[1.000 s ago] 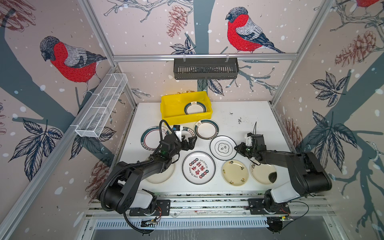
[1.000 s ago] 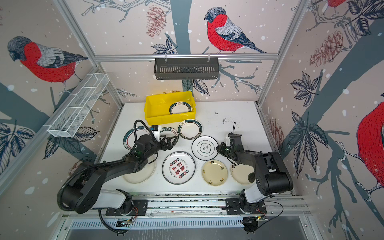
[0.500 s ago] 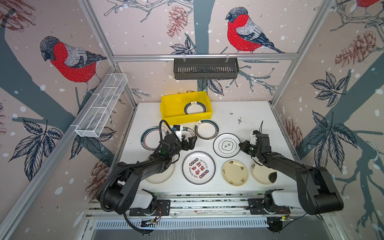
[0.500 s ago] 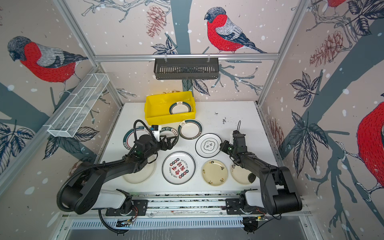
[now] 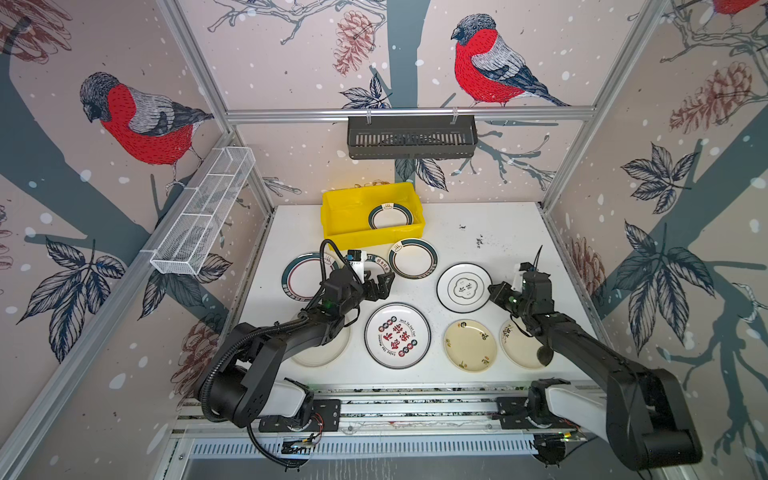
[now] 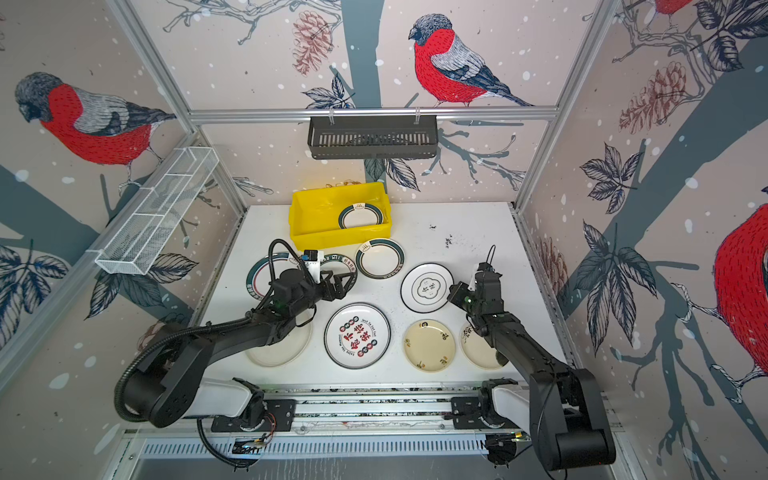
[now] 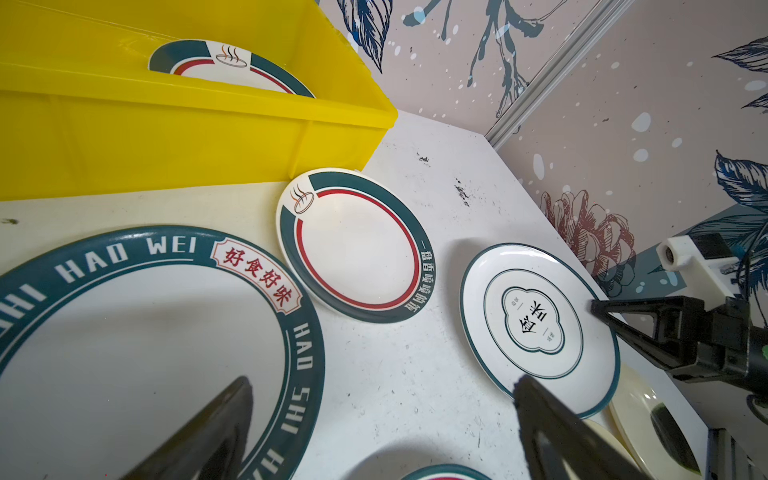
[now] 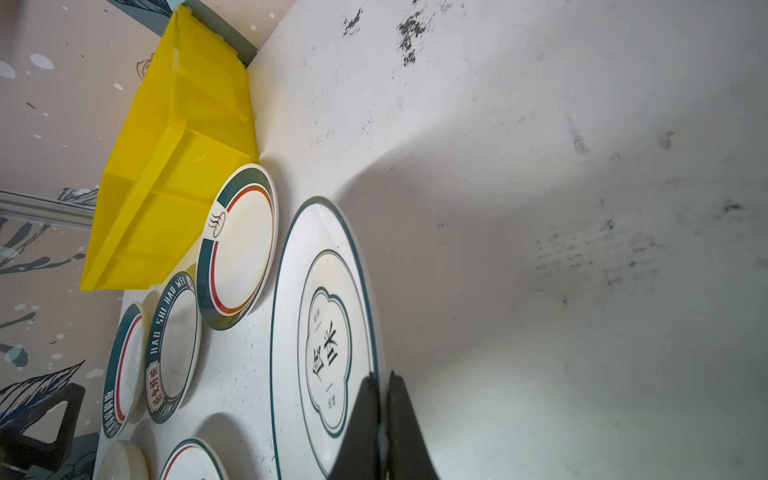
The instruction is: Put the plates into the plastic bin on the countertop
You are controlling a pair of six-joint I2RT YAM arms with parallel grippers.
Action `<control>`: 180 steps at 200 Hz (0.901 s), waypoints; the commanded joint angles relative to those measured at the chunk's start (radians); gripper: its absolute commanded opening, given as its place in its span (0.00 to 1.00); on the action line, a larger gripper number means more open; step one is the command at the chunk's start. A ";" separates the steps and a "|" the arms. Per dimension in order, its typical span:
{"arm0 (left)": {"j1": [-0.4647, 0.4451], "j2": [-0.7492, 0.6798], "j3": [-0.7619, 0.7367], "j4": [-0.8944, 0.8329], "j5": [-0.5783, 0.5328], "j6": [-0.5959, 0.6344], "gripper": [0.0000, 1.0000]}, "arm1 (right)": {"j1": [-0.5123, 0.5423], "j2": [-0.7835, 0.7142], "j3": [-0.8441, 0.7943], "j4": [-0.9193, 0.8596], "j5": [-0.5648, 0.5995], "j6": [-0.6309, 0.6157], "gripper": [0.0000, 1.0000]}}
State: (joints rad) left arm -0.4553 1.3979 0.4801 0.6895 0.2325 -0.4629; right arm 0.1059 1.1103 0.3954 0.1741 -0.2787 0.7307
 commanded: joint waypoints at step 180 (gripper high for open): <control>-0.164 0.229 0.325 0.064 0.014 -0.146 0.96 | -0.089 -0.164 0.009 0.201 -0.267 0.147 0.00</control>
State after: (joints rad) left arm -0.6025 1.6161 0.7906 0.6930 0.2150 -0.5808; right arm 0.0174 0.9508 0.3870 0.2989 -0.4969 0.8806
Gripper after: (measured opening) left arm 0.962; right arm 0.081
